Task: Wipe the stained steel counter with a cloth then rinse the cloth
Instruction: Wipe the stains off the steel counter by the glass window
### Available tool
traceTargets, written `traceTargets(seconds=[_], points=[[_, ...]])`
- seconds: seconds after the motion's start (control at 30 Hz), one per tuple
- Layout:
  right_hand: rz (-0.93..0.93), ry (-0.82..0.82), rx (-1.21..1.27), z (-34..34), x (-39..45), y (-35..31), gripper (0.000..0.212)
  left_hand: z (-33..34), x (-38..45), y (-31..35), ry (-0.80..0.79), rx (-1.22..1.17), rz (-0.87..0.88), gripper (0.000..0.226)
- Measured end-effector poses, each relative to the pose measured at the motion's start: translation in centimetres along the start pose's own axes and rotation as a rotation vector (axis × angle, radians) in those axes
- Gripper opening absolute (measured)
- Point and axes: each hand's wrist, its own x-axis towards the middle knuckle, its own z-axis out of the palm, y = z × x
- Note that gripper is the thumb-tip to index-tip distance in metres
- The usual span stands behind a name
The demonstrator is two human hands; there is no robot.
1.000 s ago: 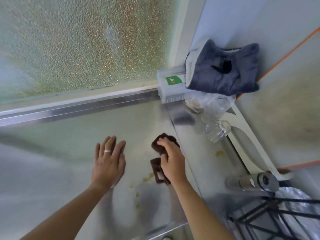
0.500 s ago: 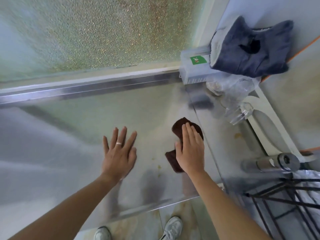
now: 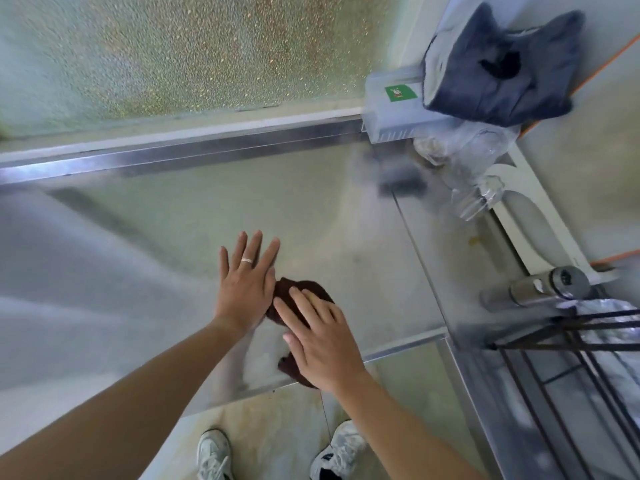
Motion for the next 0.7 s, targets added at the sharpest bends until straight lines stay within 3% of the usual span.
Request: traceTargets(seconds=[0.07, 0.23, 0.37, 0.4, 0.57, 0.67, 0.7], points=[[-0.011, 0.013, -0.088, -0.8, 1.0, 2.8, 0.056, 0.1, -0.5, -0.2, 0.03, -0.007, 0.014, 0.056], [0.425, 0.135, -0.155, -3.7, 3.6, 12.8, 0.042, 0.8, -0.9, -0.4, 0.053, 0.013, 0.02, 0.056], [0.668, 0.22, -0.021, -4.2, 6.5, 11.2, 0.046, 0.9, -0.8, -0.4, 0.07, -0.027, 0.014, 0.054], [0.634, 0.222, -0.002, -3.8, 7.0, 9.2, 0.051, 0.8, -0.7, -0.3, 0.07, -0.038, 0.013, 0.054], [0.12, 0.091, 0.121, -0.4, 3.6, -0.1, 0.052, 0.0, -0.7, -0.4, 0.072, -0.143, 0.004, 0.056], [-0.221, -0.018, 0.082, -0.9, 2.5, 3.4, 0.049, -0.2, -0.9, -0.6, 0.076, -0.159, -0.001, 0.055], [-0.235, 0.005, 0.071, -1.4, 3.0, 5.6, 0.049, -0.2, -0.9, -0.6, 0.083, -0.152, 0.001, 0.055]])
